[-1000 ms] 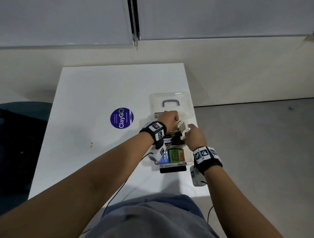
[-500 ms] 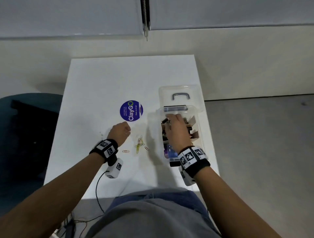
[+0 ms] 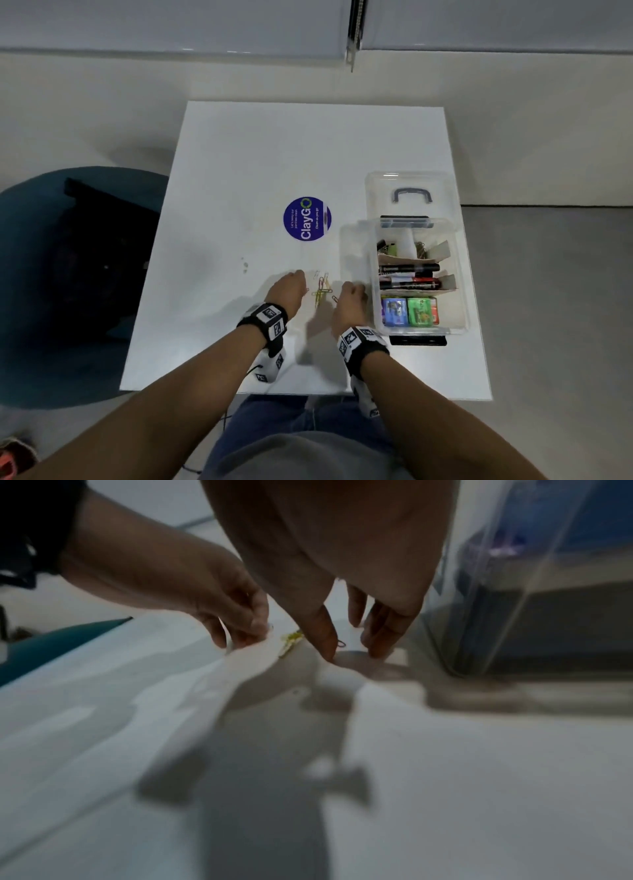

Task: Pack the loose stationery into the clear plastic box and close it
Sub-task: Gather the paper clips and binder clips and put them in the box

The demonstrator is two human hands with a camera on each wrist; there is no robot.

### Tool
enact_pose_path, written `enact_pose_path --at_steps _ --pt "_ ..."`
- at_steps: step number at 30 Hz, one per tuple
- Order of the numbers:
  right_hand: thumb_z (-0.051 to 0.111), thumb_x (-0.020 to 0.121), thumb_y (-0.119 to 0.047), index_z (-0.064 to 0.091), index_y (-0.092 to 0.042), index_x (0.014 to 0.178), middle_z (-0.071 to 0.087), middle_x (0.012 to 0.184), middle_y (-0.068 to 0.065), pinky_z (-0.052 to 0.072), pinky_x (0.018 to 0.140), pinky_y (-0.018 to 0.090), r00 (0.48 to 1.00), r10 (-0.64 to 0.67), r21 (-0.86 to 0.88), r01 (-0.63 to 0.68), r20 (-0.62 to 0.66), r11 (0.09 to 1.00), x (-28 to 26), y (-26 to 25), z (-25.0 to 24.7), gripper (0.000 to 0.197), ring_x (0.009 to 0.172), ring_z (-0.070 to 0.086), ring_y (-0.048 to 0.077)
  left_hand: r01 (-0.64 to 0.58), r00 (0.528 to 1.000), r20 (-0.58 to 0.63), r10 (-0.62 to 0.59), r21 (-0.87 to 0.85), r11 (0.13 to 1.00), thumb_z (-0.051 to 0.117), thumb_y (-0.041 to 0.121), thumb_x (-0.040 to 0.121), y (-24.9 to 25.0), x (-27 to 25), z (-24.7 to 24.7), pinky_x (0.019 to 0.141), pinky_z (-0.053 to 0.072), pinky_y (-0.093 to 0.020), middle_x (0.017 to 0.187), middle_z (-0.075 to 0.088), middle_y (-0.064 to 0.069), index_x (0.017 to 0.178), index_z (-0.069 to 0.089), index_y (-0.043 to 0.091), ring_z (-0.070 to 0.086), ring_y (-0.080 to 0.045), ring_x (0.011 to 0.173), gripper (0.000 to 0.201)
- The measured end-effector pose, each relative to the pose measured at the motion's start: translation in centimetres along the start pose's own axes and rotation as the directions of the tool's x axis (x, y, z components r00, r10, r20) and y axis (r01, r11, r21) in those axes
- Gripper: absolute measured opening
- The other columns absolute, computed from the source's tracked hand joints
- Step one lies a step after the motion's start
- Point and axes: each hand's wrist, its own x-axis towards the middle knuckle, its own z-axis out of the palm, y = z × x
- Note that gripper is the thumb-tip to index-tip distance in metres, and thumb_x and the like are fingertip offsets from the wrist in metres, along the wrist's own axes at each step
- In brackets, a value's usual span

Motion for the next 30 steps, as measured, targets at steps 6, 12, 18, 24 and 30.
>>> enact_pose_path --at_steps 6,12,18,24,30 --pt "0.052 0.089 -0.006 0.044 -0.004 0.126 0.043 0.132 0.019 0.043 0.095 0.036 0.998 -0.051 0.099 0.047 0.029 0.994 2.5 -1.3 -0.5 0.038 0.117 0.048 0.033 -0.013 1.0 0.02 0.015 -0.095 0.995 0.061 0.01 0.086 2.2 1.5 -0.1 0.091 0.049 -0.044 0.124 0.049 -0.012 0.123 0.047 0.008 0.05 -0.029 0.114 0.04" --pt "0.057 0.085 -0.004 0.043 -0.012 0.135 0.041 0.133 0.015 0.043 0.101 0.038 0.983 -0.18 0.119 0.174 0.043 0.977 3.3 -2.2 -1.0 0.053 0.121 0.045 0.032 -0.036 0.999 -0.033 0.034 -0.07 0.997 0.059 0.012 0.083 2.0 2.2 1.1 0.088 0.05 -0.042 0.122 0.046 -0.011 0.117 0.047 0.008 0.046 -0.029 0.113 0.036" --pt "0.05 0.091 -0.008 0.05 -0.005 0.123 0.045 0.127 0.015 0.044 0.092 0.04 0.978 -0.189 0.011 0.189 0.089 0.982 3.6 -2.3 -1.4 0.033 0.117 0.047 0.032 -0.071 0.996 -0.057 0.066 -0.083 0.994 0.053 0.005 0.085 0.8 2.2 0.4 0.079 0.045 -0.039 0.108 0.053 -0.012 0.099 0.057 0.006 0.051 -0.03 0.102 0.014" --pt "0.047 0.09 0.0 0.048 -0.003 0.123 0.046 0.128 0.016 0.045 0.09 0.039 0.986 -0.149 0.015 0.148 0.074 0.989 3.2 -2.4 -0.9 0.033 0.117 0.049 0.031 -0.088 0.996 -0.01 0.088 0.022 0.996 0.047 0.006 0.092 0.4 1.9 0.2 0.078 0.048 -0.042 0.113 0.053 -0.014 0.105 0.055 0.004 0.051 -0.031 0.106 0.015" --pt "0.046 0.088 0.005 0.051 -0.002 0.118 0.054 0.121 0.017 0.047 0.089 0.037 0.991 -0.114 0.078 0.108 0.068 0.991 3.0 -2.4 -0.9 0.031 0.11 0.057 0.033 -0.086 0.996 -0.014 0.086 0.009 0.996 0.05 0.0 0.089 -1.1 1.1 0.2 0.071 0.048 -0.04 0.101 0.057 -0.009 0.096 0.053 0.009 0.055 -0.029 0.093 0.011"
